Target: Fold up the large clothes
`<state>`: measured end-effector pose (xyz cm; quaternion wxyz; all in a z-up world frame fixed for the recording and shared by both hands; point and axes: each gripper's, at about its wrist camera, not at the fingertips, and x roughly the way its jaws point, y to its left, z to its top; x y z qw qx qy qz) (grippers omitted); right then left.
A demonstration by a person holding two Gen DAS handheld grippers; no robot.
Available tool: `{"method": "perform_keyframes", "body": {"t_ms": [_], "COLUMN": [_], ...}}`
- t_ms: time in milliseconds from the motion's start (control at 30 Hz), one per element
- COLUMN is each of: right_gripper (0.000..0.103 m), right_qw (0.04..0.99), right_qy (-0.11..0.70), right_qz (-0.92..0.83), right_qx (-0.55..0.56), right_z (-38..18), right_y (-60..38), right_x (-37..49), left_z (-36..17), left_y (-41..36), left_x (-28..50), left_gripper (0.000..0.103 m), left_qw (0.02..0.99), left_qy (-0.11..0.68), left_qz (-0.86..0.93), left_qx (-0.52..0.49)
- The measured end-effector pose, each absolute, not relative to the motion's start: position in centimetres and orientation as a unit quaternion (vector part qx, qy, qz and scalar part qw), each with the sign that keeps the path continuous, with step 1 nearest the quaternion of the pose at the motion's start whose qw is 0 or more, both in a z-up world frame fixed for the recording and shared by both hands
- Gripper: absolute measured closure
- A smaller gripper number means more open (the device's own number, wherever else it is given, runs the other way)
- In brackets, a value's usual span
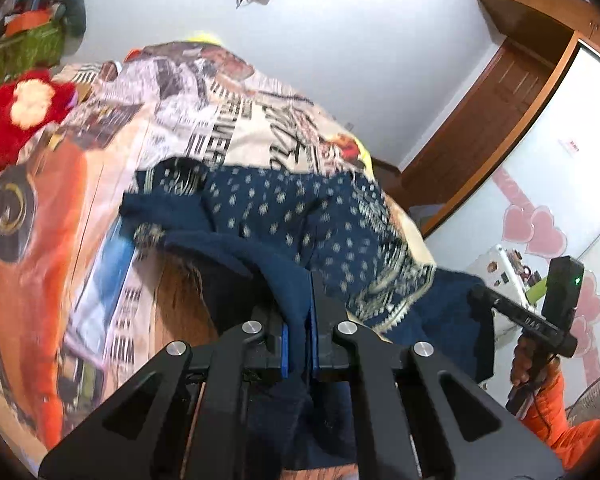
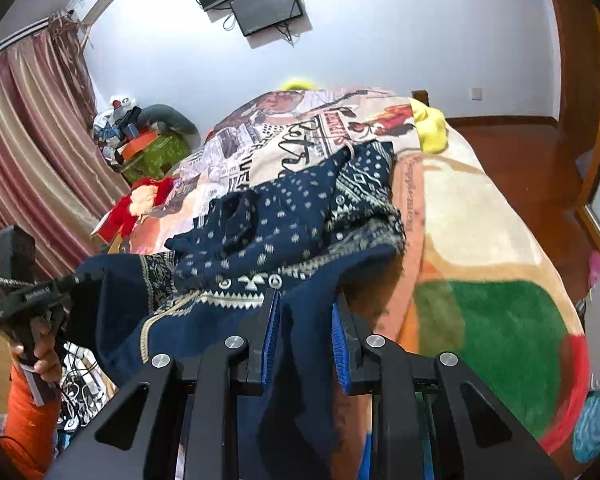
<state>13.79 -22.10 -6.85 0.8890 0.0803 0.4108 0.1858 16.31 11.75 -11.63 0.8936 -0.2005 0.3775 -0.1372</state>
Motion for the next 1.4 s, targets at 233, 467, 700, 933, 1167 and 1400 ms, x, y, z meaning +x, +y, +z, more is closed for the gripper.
{"method": "perform_keyframes", "body": {"t_ms": [233, 467, 700, 933, 1167, 1400], "right_gripper": [0.080, 0.036, 0.036, 0.040, 0.077, 0.085], "right_qw": [0.887, 0.833, 0.831, 0.836, 0.843, 0.865], "right_qy": [0.423, 0.507, 0.504, 0.489, 0.478, 0.431], "right_qz": [0.167, 0.172, 0.205, 0.227, 0.228, 0.245], "right_qx": [0.080, 0.138, 0.119, 0.103, 0.093, 0.079], "right_z": [-7.9, -11.1, -10.8, -10.9, -10.9, -8.4], "right_y": [-21.5, -22.6, -22.3, -20.2, -19.5, -18.2], "right_x": [18.1, 19.3, 15.9, 13.0, 13.4, 15.9], "left_z": [-15.3, -20.1, -22.0, -24.5, -20.6, -13.3], "left_y": [13.0, 13.5, 13.8, 13.6, 11.4, 10.8], "left_x": [19.7, 17.9, 14.7, 14.3, 14.8, 17.7], "left_gripper": [0.097, 0.094, 0.061, 0.060, 0.099, 0.100], "left_qw": [0.883, 0.848, 0.822, 0.790, 0.839, 0.877], "left_qy": [0.417, 0.482, 0.496, 0.512, 0.476, 0.398], "left_qz": [-0.087, -0.089, -0.122, -0.134, -0.141, -0.169], "left_qx": [-0.196, -0.200, -0.251, -0.311, -0.223, -0.211]}}
